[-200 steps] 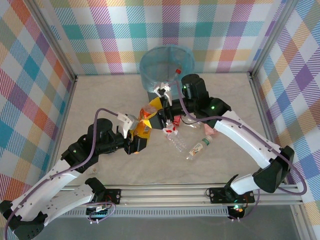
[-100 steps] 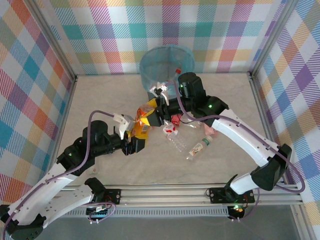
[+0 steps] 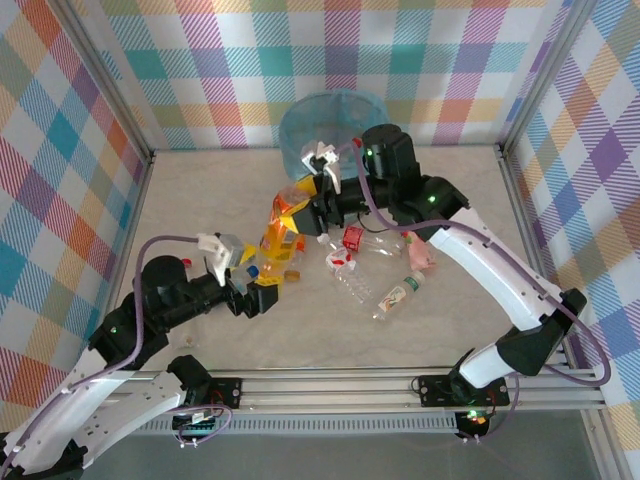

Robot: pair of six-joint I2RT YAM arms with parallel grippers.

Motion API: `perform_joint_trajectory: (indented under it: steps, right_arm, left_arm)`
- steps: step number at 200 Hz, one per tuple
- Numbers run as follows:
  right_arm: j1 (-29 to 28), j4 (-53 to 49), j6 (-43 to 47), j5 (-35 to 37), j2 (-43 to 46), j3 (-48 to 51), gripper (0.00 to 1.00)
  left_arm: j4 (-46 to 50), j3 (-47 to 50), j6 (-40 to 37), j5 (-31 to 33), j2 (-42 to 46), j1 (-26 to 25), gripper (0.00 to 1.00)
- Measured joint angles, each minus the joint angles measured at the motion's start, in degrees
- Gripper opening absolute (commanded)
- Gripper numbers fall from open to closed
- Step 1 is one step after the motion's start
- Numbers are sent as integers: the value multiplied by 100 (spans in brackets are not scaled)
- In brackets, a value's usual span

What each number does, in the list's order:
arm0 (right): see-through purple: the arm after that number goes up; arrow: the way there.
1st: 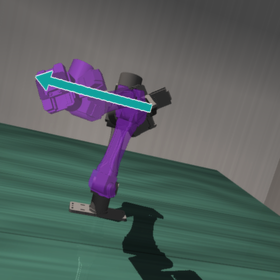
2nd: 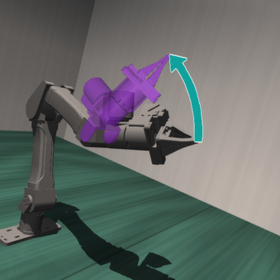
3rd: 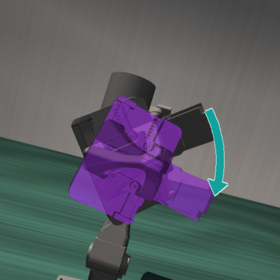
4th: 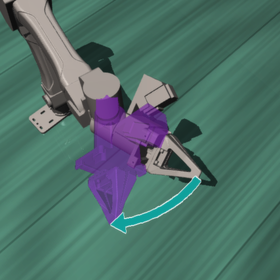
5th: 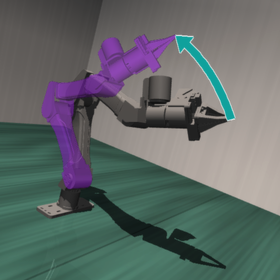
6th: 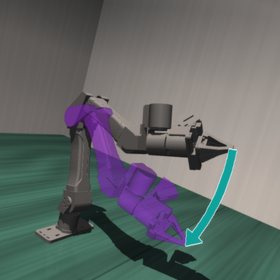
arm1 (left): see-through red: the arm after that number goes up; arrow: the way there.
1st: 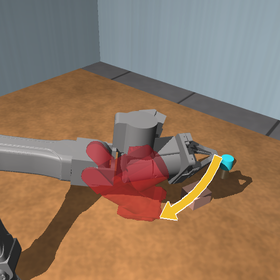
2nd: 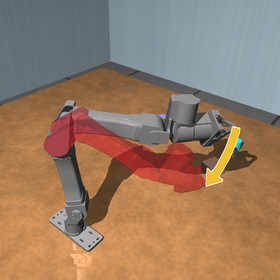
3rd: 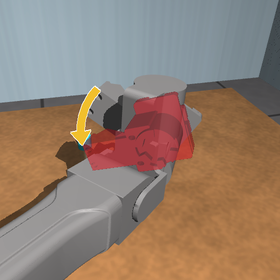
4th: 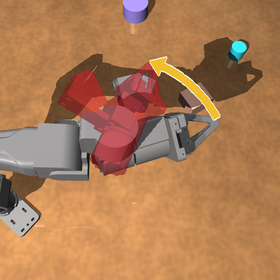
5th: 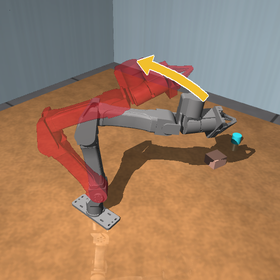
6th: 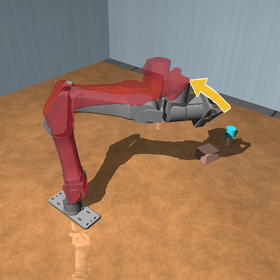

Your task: Put the plastic bottles in the bin

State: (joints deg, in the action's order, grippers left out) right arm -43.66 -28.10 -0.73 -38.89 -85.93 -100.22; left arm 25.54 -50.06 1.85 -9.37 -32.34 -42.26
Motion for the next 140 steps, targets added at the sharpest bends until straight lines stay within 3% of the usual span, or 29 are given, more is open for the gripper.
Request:
perform_joint_trajectory:
  steps: [64, 140]
  right_arm:
    - [437, -750, 643, 1331, -555, -1934, 51]
    - [1729, -1056, 903, 2789, -1537, -3493, 51]
  left_arm:
    - [348, -81, 92, 940, 103, 0, 95]
    - [452, -168, 393, 1384, -111, 0, 93]
